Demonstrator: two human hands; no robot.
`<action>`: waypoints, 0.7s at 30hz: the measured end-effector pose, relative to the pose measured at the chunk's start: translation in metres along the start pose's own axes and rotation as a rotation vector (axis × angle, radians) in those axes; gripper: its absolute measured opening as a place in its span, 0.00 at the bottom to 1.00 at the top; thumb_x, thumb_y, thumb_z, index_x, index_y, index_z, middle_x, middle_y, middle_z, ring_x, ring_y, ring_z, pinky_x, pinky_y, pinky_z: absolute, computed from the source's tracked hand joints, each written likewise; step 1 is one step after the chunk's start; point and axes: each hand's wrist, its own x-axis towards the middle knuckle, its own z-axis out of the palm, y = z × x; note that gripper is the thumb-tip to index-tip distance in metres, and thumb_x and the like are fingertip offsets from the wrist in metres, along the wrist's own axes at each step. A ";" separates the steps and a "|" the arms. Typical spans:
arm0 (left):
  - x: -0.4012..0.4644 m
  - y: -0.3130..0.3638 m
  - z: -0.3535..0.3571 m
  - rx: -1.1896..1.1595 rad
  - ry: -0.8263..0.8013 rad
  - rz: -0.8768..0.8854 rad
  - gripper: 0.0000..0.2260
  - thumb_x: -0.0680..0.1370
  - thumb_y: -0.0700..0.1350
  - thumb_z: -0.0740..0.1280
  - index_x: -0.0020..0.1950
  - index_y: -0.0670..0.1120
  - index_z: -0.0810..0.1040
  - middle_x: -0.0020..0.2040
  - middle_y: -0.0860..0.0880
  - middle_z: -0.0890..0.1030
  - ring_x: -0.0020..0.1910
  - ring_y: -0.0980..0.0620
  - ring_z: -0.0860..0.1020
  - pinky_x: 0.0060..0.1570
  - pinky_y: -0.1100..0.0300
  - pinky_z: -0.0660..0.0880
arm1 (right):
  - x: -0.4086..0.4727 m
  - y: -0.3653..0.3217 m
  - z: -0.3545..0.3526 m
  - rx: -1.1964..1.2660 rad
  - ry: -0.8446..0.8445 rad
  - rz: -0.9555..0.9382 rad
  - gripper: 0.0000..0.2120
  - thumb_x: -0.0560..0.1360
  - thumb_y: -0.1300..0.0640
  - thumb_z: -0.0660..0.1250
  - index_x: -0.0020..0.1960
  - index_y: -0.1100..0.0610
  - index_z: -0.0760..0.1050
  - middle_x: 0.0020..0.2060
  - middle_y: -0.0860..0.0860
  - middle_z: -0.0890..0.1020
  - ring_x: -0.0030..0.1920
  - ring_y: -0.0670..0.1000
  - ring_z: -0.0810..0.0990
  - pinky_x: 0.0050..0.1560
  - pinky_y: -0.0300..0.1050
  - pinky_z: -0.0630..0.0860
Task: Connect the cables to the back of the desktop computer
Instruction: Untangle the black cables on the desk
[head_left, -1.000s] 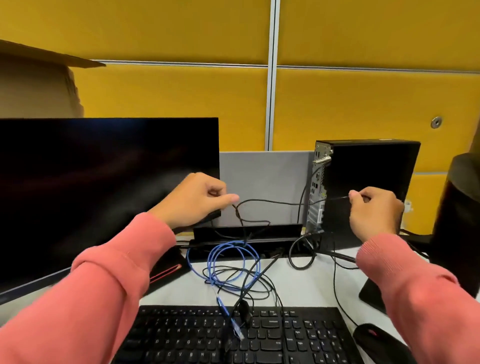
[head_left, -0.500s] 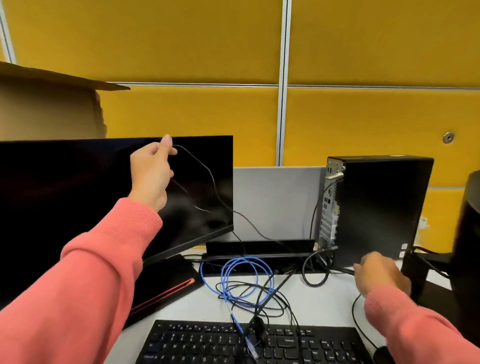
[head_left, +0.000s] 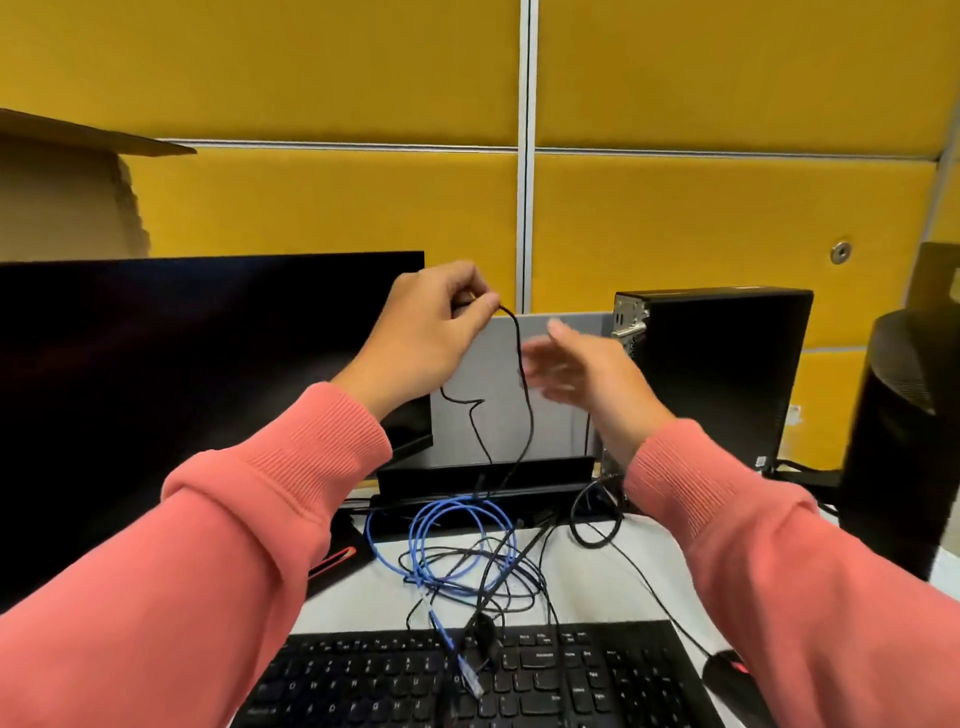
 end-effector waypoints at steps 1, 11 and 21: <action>0.000 0.004 0.002 0.020 0.000 0.035 0.07 0.82 0.45 0.70 0.45 0.44 0.81 0.32 0.48 0.77 0.31 0.57 0.70 0.32 0.67 0.64 | -0.001 -0.015 0.006 0.043 -0.052 -0.035 0.15 0.83 0.47 0.63 0.52 0.56 0.84 0.42 0.53 0.86 0.44 0.52 0.86 0.53 0.51 0.78; -0.006 -0.036 -0.007 -0.063 -0.193 -0.202 0.19 0.84 0.57 0.63 0.40 0.46 0.80 0.35 0.42 0.73 0.35 0.51 0.72 0.42 0.57 0.72 | 0.007 -0.040 -0.036 -0.323 0.447 -0.145 0.14 0.80 0.53 0.68 0.39 0.56 0.85 0.42 0.48 0.86 0.45 0.45 0.80 0.42 0.40 0.71; -0.016 -0.047 -0.007 -0.101 -0.074 -0.187 0.12 0.85 0.51 0.64 0.45 0.46 0.79 0.43 0.35 0.78 0.37 0.49 0.74 0.41 0.54 0.77 | 0.007 0.016 -0.079 -0.675 0.717 0.123 0.18 0.77 0.61 0.65 0.64 0.48 0.79 0.60 0.54 0.79 0.63 0.60 0.75 0.63 0.55 0.69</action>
